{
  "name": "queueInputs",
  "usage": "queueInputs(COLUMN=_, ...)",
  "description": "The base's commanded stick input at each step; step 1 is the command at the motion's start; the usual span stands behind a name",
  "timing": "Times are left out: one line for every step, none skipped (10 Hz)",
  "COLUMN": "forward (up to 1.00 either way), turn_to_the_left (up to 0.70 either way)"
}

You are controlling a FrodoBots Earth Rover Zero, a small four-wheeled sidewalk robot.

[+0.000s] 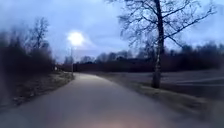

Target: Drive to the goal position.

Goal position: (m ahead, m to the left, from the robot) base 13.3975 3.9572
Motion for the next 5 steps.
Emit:
queueInputs(forward=1.00, turn_to_the_left=0.00)
queueInputs(forward=1.00, turn_to_the_left=0.00)
queueInputs(forward=1.00, turn_to_the_left=0.00)
queueInputs(forward=1.00, turn_to_the_left=0.00)
queueInputs(forward=1.00, turn_to_the_left=0.00)
